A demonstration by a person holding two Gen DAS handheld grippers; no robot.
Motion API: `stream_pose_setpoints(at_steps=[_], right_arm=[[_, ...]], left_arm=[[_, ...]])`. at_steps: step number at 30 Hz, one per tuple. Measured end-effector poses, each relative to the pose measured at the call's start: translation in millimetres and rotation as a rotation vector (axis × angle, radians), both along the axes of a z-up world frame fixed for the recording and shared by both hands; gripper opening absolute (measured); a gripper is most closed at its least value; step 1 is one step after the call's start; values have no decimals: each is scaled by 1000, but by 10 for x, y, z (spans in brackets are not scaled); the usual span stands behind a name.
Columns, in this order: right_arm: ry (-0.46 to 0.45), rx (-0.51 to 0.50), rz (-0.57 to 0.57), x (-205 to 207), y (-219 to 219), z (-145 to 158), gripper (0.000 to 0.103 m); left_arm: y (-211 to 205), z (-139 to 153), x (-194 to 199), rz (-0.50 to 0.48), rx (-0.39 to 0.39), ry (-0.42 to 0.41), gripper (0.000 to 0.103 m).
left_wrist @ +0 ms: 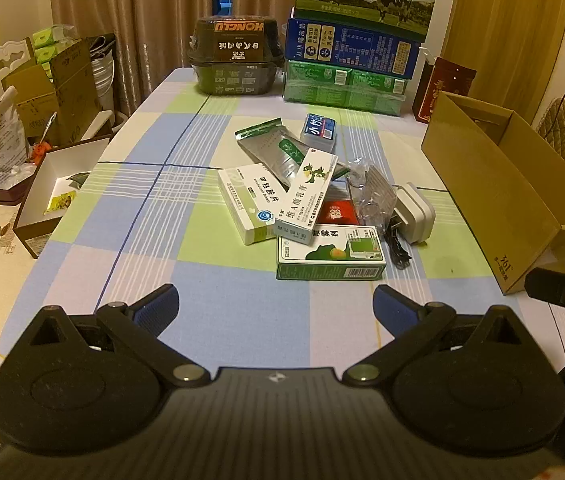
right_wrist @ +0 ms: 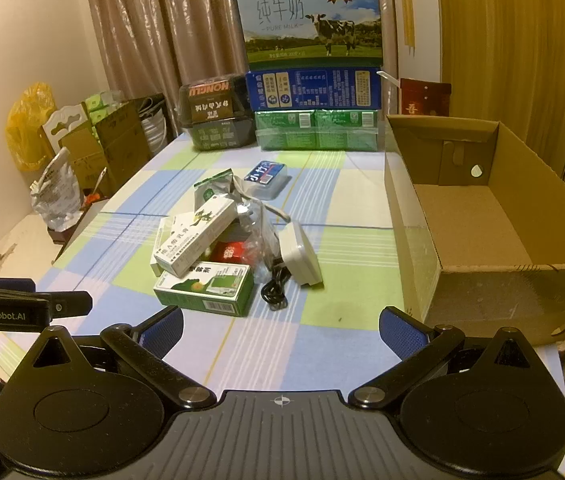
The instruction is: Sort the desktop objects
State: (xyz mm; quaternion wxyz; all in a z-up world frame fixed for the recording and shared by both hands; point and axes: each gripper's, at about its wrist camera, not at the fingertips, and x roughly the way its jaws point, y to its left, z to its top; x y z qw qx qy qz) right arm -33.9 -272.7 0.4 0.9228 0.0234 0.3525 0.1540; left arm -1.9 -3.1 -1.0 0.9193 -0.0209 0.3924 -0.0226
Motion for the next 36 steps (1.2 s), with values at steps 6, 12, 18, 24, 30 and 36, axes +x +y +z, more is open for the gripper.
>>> stream_pose_setpoints(at_steps=[6,12,18,24,30,36], right_arm=[[0,-1,0,3,5,-1,101],[2,-2,1,1,7,0,101],[1,-2,1,-1,9,6,101],[2,-3,3,6,7,4,101],[16,-16,22,26,8,-7,101],[6,-78,135,90,125,42,101]], left_arm=[[1,-12,-1,-2,-1,2,101],[4,-21,0,-4,-1,3,101],[3,-23,1,-4,0,4,101],[0,-27,5,-4,-1,4,101],[32,-46,21,-10,-18,25,101],[85,-5,44,-46,-34,39,101]])
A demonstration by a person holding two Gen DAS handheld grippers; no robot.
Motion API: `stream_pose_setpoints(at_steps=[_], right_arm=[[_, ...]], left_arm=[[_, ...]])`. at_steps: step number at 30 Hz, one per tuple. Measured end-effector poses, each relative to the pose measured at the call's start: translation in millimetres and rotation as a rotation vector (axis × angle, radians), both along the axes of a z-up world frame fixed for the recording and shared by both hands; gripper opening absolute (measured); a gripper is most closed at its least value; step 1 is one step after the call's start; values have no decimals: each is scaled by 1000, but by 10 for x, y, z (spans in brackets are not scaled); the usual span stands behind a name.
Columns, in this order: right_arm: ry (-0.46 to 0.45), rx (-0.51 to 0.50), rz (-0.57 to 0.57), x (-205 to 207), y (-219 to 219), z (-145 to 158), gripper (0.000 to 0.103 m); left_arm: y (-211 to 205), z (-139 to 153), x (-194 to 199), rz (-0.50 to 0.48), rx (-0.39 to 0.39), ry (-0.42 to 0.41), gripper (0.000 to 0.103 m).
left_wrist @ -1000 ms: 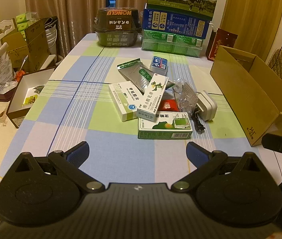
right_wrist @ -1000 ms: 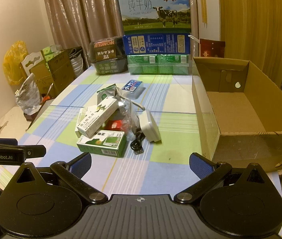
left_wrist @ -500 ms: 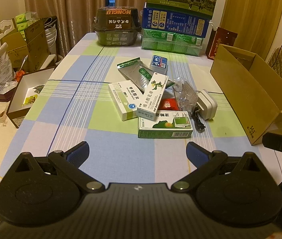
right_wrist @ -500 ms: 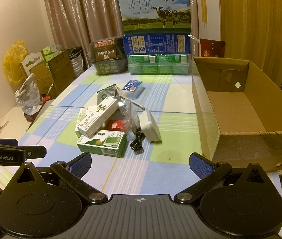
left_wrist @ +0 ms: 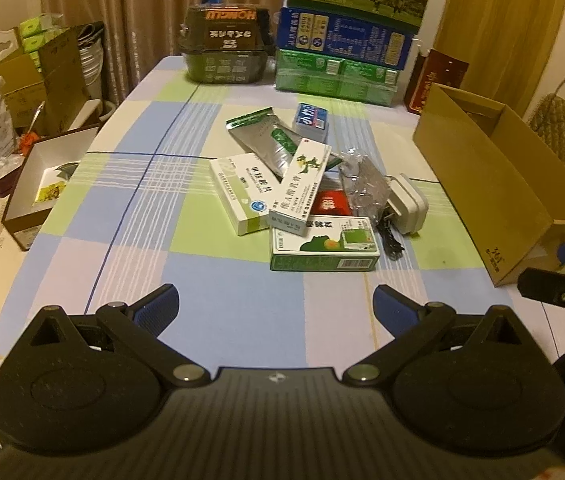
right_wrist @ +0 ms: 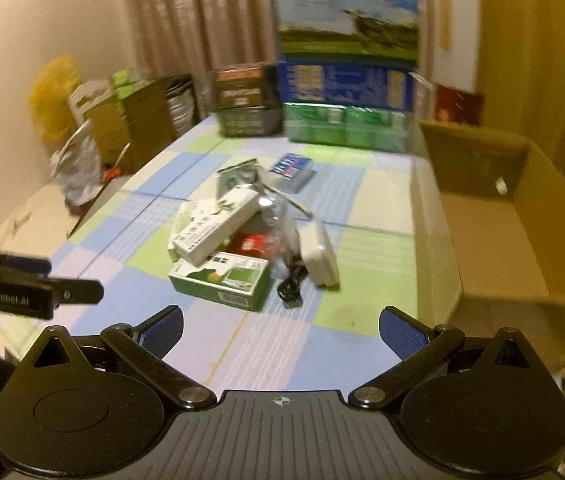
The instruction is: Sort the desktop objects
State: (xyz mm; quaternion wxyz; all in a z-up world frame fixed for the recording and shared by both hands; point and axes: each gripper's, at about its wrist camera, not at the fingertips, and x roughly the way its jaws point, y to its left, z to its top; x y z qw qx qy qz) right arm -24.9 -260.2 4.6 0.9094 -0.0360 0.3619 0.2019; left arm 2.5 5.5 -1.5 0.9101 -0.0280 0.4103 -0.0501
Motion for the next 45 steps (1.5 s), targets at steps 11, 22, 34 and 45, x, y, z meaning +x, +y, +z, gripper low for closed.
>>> stream_pose_setpoints(at_steps=[11,22,34,45], right_arm=[[-98,-205,429,327,483,-152,101],[-11,-368,733,1016,965,-745,101],[118,-449,907,1563,1313,-1226,83],[156,-467,910,1730,1351,-1402,60]], left_arm=[[137,56,346,-137,79,-29,101],[101,-298,1009,-393,191,15,94],[-66,-532,1602,-630,240,46,87],[-215,-642,1952,-670,180,69,76]])
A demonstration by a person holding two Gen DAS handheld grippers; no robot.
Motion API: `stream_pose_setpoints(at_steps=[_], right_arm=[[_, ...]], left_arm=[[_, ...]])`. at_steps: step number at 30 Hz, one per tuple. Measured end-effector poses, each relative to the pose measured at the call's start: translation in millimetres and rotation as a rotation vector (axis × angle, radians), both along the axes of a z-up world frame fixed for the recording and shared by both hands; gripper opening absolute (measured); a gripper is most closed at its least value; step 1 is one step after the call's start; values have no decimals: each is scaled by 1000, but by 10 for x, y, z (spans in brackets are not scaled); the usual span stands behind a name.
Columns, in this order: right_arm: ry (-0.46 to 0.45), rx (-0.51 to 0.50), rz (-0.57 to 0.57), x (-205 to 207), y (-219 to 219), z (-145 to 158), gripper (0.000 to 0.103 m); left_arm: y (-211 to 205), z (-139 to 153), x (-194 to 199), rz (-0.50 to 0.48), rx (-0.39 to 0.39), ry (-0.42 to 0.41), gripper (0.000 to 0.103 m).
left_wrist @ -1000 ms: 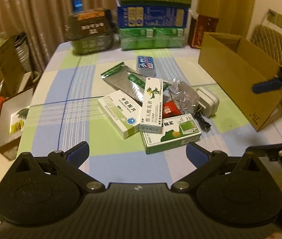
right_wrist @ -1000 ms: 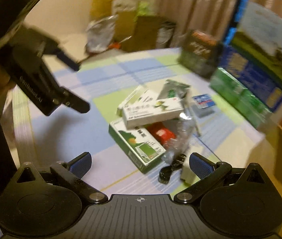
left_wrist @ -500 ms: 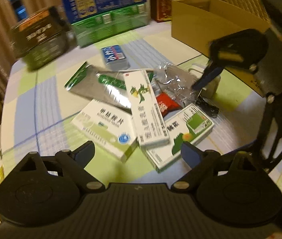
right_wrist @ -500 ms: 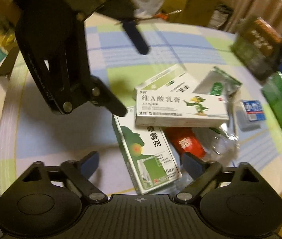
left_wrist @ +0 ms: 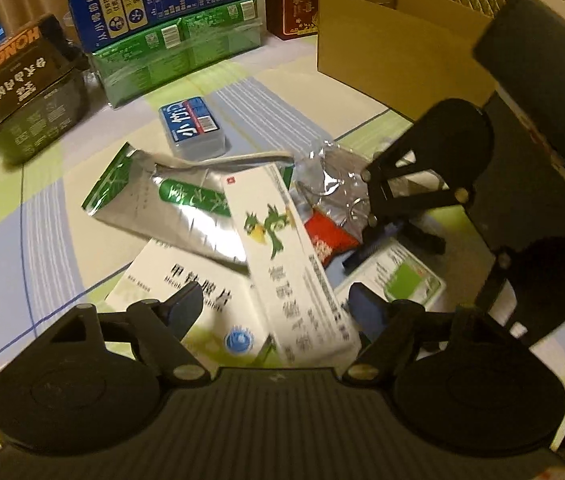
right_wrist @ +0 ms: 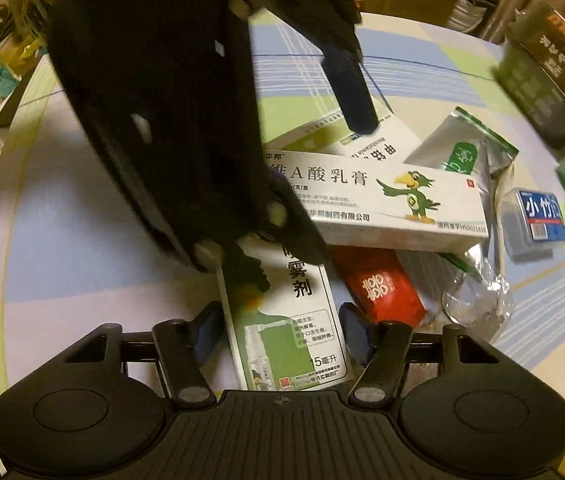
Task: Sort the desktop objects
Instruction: 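Grasp the parrot cream box with the left tool while the right tool grasps the green spray box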
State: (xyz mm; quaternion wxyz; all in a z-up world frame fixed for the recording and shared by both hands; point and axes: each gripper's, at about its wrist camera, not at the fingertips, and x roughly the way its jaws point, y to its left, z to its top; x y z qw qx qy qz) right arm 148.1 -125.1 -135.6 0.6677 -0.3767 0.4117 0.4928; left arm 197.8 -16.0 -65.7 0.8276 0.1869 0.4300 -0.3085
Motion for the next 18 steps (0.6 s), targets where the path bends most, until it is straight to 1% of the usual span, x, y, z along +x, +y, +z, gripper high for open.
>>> stream_pose_setpoints(at_steps=[1,3,4,5,6,7,8,11,18], right_arm=[[-2,1,-7,0,-2,-3,60],[-2,-1,-20,-14,7,-2,58],[0,-2,-27,-22,5,0,58],[3,-3,-31,-43,0,9,57],[9,-3,-35,-63,-4,17,55],[17,-2,-41,-78,-11,25,55],[23,-2,-49,-97,-19,29,54],[37,-22,-70,-197,-74,58,53],[91,-53,-132,-428,-263,105,53]], left_arm=[[-31,-14,31,-1,-1,1,76],[-87,-42,81,-2,5,1,72],[-117,-59,107,-1,10,3,66],[-139,-74,127,2,14,7,55],[-154,-93,147,7,18,13,50],[-169,-108,157,7,21,20,40],[-175,-116,150,10,30,18,37],[-159,-99,55,-6,51,10,33],[57,-28,-424,-58,88,31,33]])
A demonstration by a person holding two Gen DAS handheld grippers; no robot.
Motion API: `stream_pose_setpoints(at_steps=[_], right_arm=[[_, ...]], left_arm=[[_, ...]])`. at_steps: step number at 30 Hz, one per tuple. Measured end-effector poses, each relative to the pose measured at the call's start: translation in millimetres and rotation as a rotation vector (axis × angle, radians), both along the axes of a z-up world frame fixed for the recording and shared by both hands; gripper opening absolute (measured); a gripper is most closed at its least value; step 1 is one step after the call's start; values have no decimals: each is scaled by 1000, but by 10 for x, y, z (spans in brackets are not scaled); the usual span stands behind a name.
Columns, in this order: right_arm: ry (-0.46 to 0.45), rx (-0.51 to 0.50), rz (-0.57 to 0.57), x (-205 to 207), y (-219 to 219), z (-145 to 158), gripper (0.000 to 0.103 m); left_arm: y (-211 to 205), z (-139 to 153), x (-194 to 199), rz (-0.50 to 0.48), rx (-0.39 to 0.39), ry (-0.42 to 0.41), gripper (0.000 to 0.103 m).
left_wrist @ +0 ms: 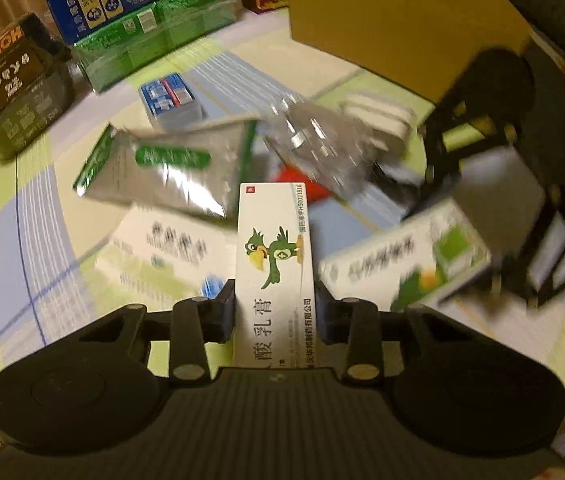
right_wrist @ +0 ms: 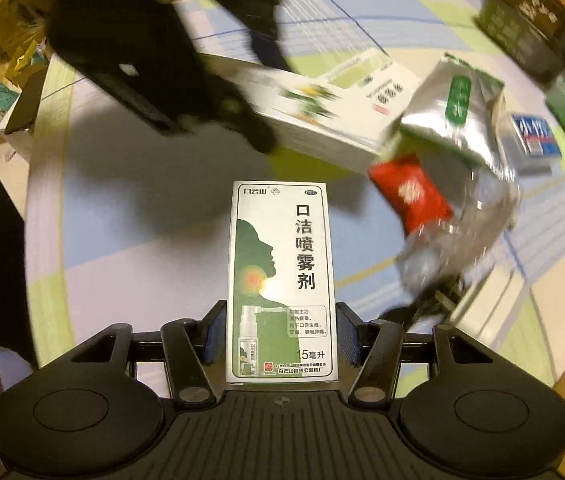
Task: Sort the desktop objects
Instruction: 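Grasp the parrot cream box with the left tool while the right tool grasps the green spray box, then carry both boxes to the cardboard box and lower them inside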
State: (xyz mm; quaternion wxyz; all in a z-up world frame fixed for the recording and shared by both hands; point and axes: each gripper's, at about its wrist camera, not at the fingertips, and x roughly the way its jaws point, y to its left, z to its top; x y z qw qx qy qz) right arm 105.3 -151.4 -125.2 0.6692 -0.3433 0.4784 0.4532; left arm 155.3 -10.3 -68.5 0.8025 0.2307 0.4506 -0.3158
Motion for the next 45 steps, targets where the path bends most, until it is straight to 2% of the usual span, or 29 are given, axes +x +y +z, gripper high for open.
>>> stream_pose_setpoints(at_steps=[5,9,12,22,25,29,36,45], right_arm=[[-3,7,0,-87,-29,-40,54],[1,37,-16,-87,18,-44,61],[-2,33,-10,-95,71,-75,61],[18,36,-47,-48,109,-152,61],[18,41,-62,-50,100,-140,54],[2,42,-84,-93,85,-95,53],[-31,78,-187,-140,-64,212,53],[-123,159,-340,-371,-419,910,53]], left_arm=[[162,-82,-267,10,26,26,33],[237,-128,-306,50,3,33,34],[242,-125,-295,58,-11,32,33],[162,-273,-247,54,15,48,33],[138,-305,-262,48,37,59,34],[116,-286,-287,57,55,67,33],[132,-85,-333,110,46,64,33],[-46,471,-446,199,35,9,33]])
